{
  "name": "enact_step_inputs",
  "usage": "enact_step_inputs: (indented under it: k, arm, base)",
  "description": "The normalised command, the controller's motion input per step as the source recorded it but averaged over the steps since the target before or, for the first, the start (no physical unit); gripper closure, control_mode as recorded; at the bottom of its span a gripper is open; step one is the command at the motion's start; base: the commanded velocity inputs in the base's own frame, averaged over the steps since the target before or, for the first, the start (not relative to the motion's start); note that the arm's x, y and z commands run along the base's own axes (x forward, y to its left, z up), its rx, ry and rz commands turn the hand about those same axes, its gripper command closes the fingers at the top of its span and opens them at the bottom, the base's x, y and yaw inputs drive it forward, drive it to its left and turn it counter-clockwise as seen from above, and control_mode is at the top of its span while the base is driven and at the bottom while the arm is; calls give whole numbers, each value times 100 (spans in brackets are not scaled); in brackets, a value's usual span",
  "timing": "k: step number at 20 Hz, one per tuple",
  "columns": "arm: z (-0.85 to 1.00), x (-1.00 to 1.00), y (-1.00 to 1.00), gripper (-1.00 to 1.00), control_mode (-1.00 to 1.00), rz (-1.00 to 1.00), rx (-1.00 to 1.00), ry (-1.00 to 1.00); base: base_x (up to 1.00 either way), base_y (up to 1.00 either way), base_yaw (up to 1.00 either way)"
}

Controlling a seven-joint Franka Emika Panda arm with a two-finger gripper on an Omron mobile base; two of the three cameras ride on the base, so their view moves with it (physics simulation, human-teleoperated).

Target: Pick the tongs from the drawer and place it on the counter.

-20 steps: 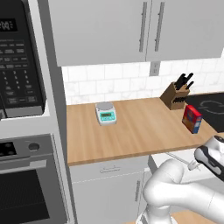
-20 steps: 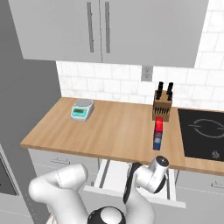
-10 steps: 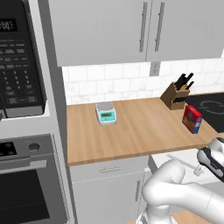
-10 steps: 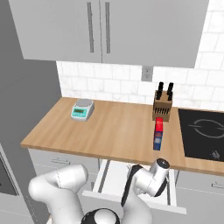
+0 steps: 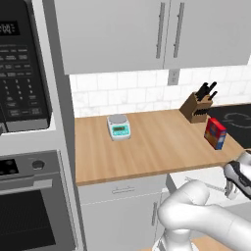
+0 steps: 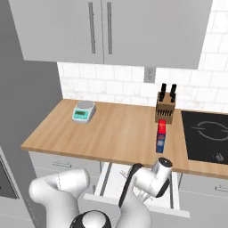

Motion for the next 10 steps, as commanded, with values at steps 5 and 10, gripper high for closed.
enact_step_inputs:
  k: [5, 10]
  arm:
    - [73, -14, 0, 100, -100, 39, 0, -9]
    - [76, -66, 0, 100, -100, 25, 0, -21]
  base:
    - [0, 0, 0]
    - [0, 0, 0]
